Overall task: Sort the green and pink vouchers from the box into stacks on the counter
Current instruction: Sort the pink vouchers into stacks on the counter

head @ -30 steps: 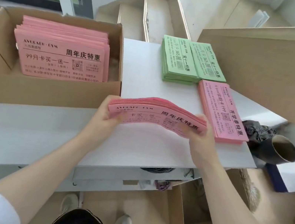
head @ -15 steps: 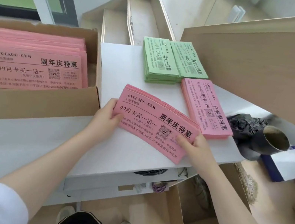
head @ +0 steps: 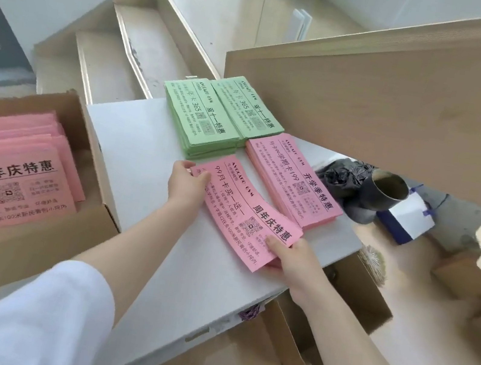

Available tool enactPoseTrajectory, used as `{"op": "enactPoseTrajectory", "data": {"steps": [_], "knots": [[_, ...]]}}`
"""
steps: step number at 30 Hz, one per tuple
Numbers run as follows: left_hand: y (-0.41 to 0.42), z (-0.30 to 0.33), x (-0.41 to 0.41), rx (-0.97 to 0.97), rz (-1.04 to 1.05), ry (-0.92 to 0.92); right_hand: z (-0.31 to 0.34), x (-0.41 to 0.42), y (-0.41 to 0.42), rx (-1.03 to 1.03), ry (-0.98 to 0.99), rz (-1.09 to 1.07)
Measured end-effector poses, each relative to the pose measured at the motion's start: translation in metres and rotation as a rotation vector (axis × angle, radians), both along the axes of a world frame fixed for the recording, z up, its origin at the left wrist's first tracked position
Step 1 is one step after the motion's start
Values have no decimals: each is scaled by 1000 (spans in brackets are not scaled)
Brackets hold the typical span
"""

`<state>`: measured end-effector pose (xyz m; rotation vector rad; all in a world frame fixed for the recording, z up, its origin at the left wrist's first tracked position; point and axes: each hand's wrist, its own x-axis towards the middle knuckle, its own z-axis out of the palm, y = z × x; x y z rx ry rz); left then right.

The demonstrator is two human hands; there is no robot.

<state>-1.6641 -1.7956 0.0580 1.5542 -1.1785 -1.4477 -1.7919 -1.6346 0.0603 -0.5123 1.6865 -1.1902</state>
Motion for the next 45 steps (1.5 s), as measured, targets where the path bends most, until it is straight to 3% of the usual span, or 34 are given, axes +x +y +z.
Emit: {"op": "enactPoseTrajectory", "data": {"steps": [8, 11, 15, 22, 35, 39, 45], "knots": [[18, 4, 2, 142, -93, 242, 1, 19, -3, -47, -224, -183], [38, 1, 10, 157, -180, 423, 2, 17, 2, 17, -159, -276], [36, -10, 7, 194, -193, 490, 6, 13, -2, 75, -91, -284], [33, -10, -2, 262, -222, 471, 9, 9, -7, 91, -43, -266], [43, 11, 0, 165, -146, 518, 7, -3, -6, 153, 27, -150], [63, 23, 13, 61, -199, 352, 30, 1, 2, 146, 238, 77], [90, 45, 58, -212, -173, 177, 58, 43, -22, -134, 170, 351]]}}
